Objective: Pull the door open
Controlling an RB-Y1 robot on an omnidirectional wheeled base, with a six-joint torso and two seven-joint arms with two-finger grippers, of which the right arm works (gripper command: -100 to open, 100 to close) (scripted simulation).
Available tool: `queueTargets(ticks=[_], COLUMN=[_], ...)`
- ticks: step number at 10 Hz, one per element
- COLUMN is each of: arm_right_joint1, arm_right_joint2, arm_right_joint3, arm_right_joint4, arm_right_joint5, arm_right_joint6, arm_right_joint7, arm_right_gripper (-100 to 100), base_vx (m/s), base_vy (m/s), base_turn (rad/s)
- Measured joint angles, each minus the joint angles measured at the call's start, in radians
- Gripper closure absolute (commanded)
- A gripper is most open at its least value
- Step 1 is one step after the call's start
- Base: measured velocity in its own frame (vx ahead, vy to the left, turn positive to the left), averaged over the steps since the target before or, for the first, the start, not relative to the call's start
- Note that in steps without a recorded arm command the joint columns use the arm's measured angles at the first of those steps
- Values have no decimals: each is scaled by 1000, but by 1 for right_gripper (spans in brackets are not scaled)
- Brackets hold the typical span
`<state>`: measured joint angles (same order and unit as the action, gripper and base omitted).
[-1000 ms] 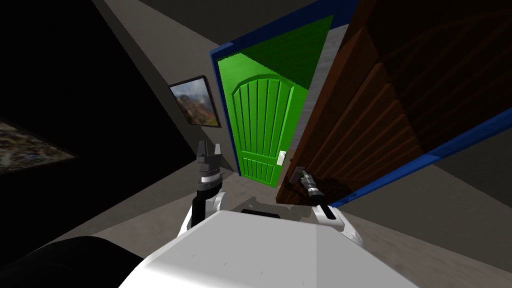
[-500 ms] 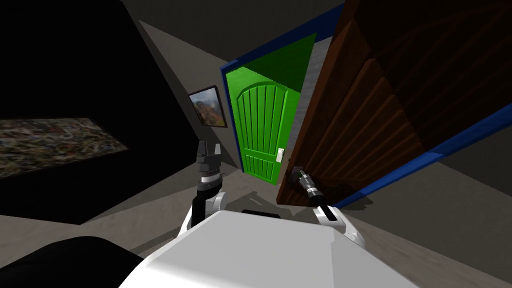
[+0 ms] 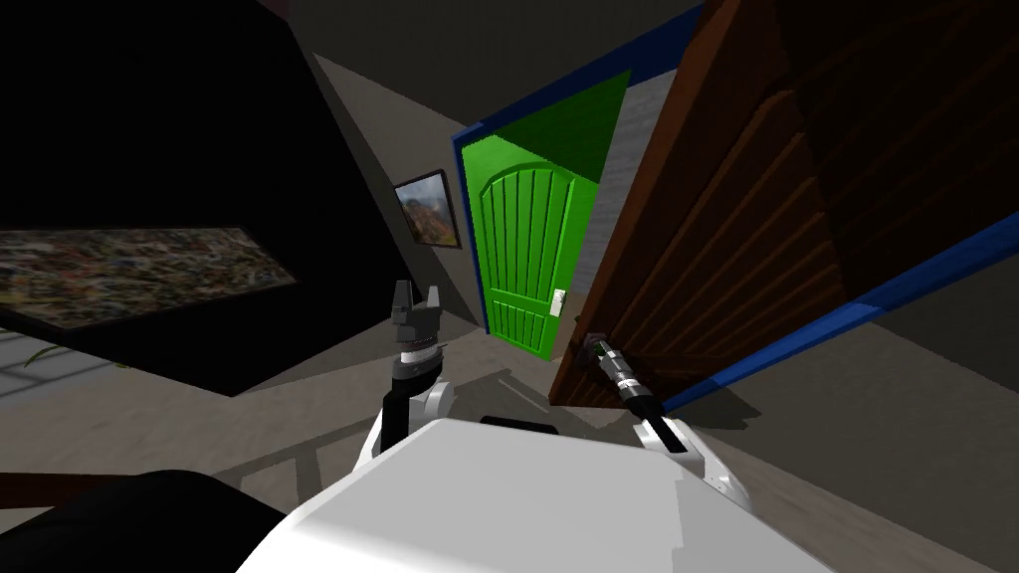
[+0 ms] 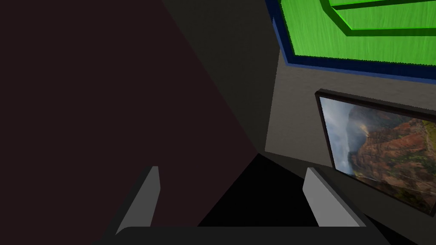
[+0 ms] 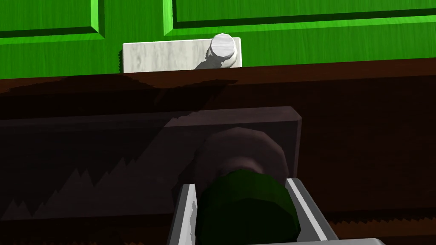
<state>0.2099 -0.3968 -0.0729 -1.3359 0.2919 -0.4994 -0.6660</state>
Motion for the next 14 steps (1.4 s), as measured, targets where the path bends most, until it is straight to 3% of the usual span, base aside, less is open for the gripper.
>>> queueTargets(ticks=[4, 6, 14], arm_right_joint1=[46, 54, 92], arm_right_joint2=[-44, -52, -122], arm_right_joint3=[16, 19, 28], arm_right_joint4=[-5, 0, 24], arm_right_joint5=[14, 17, 33], arm_right_joint6=[-68, -82, -208], arm_right_joint7=[-50, -58, -119], arm_right_gripper=[100, 100, 100], base_vx=[-182, -186, -195], base_vy=[-88, -96, -99], base_turn=[93, 143, 107])
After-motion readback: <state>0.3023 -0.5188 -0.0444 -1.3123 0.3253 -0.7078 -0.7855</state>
